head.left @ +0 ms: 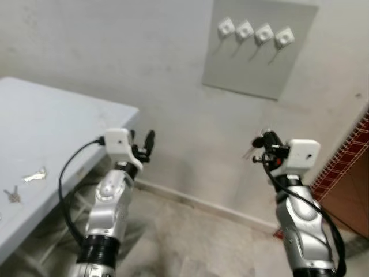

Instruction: Hang keys on a hook

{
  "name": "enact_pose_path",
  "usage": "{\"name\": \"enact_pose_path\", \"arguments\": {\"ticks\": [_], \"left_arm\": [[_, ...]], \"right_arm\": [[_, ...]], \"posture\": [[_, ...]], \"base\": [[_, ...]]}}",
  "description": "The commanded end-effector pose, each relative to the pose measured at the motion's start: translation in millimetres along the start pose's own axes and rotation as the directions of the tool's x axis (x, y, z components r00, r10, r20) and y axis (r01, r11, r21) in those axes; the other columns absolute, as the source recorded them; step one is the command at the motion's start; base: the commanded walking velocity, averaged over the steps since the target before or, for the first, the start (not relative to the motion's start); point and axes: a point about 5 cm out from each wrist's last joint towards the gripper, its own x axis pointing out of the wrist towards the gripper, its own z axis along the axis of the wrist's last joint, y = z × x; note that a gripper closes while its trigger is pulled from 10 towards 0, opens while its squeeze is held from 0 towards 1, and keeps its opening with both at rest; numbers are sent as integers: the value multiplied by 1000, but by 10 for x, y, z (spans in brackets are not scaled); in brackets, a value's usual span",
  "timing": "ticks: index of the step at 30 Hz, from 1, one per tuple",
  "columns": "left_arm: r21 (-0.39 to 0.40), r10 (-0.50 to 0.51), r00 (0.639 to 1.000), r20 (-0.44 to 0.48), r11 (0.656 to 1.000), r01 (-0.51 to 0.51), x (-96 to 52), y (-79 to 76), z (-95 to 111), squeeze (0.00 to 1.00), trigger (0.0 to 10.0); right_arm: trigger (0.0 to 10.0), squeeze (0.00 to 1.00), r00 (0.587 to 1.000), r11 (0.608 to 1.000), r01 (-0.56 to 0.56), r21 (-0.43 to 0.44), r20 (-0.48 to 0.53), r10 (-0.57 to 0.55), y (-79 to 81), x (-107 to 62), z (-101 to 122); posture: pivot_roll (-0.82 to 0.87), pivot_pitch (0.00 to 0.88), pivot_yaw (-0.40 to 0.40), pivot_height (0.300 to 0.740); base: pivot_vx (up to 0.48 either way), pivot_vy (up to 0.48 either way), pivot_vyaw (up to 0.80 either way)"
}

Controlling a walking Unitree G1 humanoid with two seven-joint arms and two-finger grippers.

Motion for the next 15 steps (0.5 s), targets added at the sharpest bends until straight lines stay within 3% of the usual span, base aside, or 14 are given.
{"name": "enact_pose_path", "arguments": {"ticks": [1, 15], "left_arm": [[18, -3, 1000, 10, 1000, 3, 12, -8, 39, 0, 10000], [34, -7, 1000, 3, 999, 7, 14, -33, 33, 0, 10000]], "right_arm": [[10000, 0, 1000, 1000, -7, -5, 12, 7, 27, 17, 35], [10000, 0, 1000, 1000, 0, -2, 15, 0, 27, 22, 38]], "posture": [[-31, 0, -39, 740], [-31, 0, -38, 740]], "base": [[480, 0, 0], [480, 0, 0]]}}
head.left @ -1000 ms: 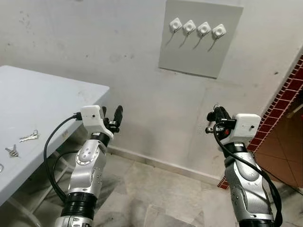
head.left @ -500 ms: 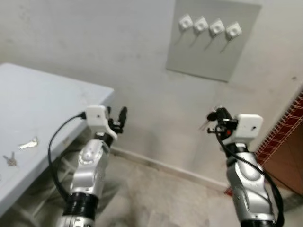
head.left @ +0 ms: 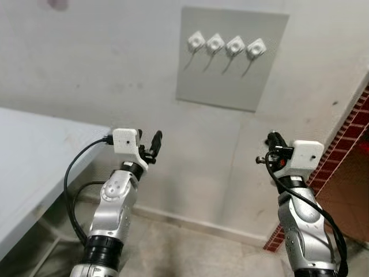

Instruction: Hang keys on a hook

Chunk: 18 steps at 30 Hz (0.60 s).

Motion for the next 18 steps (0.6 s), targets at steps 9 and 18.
{"name": "enact_pose_path", "arguments": {"ticks": [9, 18], "left_arm": [[-5, 28, 1000, 5, 1000, -28, 5, 68, 32, 0, 10000], [-28, 25, 1000, 10, 999, -25, 12, 55, 38, 0, 10000]], "right_arm": [[10000, 0, 1000, 1000, -26, 8, 13, 26, 75, 36, 38], [10000, 0, 999, 1000, -28, 8, 16, 28, 84, 46, 48]], "posture": [[-31, 0, -41, 740], [-31, 0, -42, 740]], "base": [[480, 0, 0], [479, 0, 0]]}}
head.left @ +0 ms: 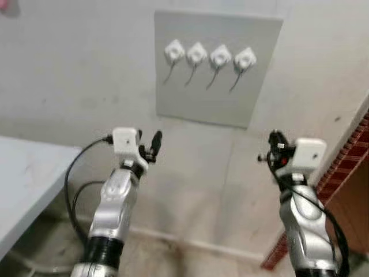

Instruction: Hang keys on a hook

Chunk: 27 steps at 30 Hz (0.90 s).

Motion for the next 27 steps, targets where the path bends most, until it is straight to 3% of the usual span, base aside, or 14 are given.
{"name": "enact_pose_path", "arguments": {"ticks": [1, 7, 10, 12, 20, 22, 27], "left_arm": [[3, 27, 1000, 8, 1000, -27, -3, 86, 40, 0, 10000], [-12, -14, 1000, 8, 1000, 14, -3, 8, 42, 0, 10000], [49, -103, 994, 22, 994, 102, -5, -107, 74, 0, 10000], [124, -210, 977, 39, 971, 204, -22, -263, 110, 0, 10000], [155, -306, 951, 29, 942, 299, -23, -448, 113, 0, 10000], [166, -370, 928, 29, 918, 361, -14, -586, 137, 0, 10000], [159, -408, 912, 35, 904, 398, 2, -669, 176, 0, 10000]], "right_arm": [[10000, 0, 1000, 999, -30, 14, 10, 29, 96, 33, 28], [10000, 0, 999, 999, -33, 15, 7, 32, 97, 34, 23], [10000, 0, 999, 999, -39, 16, 4, 39, 107, 34, 18], [10000, 0, 999, 998, -52, 20, 2, 52, 126, 35, 18], [10000, 0, 998, 998, -60, 23, 4, 60, 141, 55, 24], [10000, 0, 996, 996, -85, 34, 22, 84, 168, 93, 70], [10000, 0, 993, 994, -102, 42, 68, 100, 164, 158, 178]], "posture": [[-31, 0, -42, 740], [-30, 0, -45, 740], [-29, 0, -48, 740], [-29, 0, -48, 740], [-27, 0, -48, 740], [-34, 0, -42, 740], [-38, 0, -39, 740]], "base": [[469, 0, 0], [0, 0, 0], [0, 0, 0], [0, 0, 0], [0, 0, 0], [0, 0, 0], [0, 0, 0]]}}
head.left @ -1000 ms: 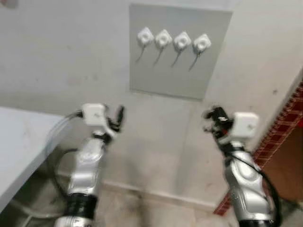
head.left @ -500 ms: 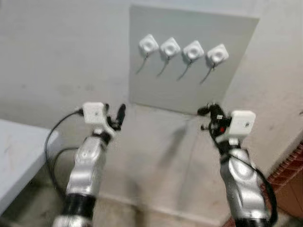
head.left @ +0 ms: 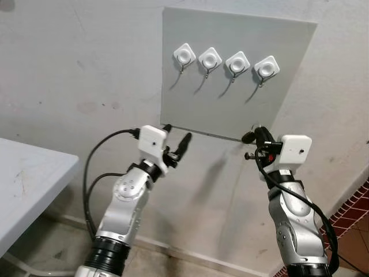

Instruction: Hang keys on a hook

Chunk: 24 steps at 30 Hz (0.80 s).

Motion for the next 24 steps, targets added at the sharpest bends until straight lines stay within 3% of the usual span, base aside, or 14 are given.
{"name": "enact_pose_path", "arguments": {"ticks": [1, 6, 16, 24], "left_arm": [[19, -30, 999, 29, 999, 29, 54, -27, 110, 0, 10000], [33, -85, 994, 70, 996, 83, 142, -100, 259, 0, 10000], [36, -109, 988, 113, 994, 106, 195, -111, 428, 0, 10000], [58, -119, 985, 127, 992, 112, 212, -107, 513, 0, 10000]], "right_arm": [[10000, 0, 999, 1000, -4, 9, 41, 4, -22, 56, 100], [10000, 0, 992, 998, -60, 19, 110, 58, -14, 199, 292], [10000, 0, 979, 987, -154, 46, 140, 146, 33, 338, 407], [10000, 0, 974, 987, -152, 46, 179, 142, -3, 438, 509]], "posture": [[-38, 0, -39, 740], [-37, 0, -42, 740], [-29, 0, -49, 740], [-22, 0, -51, 740]], "base": [[0, 0, 0], [0, 0, 0], [0, 0, 0], [0, 0, 0]]}}
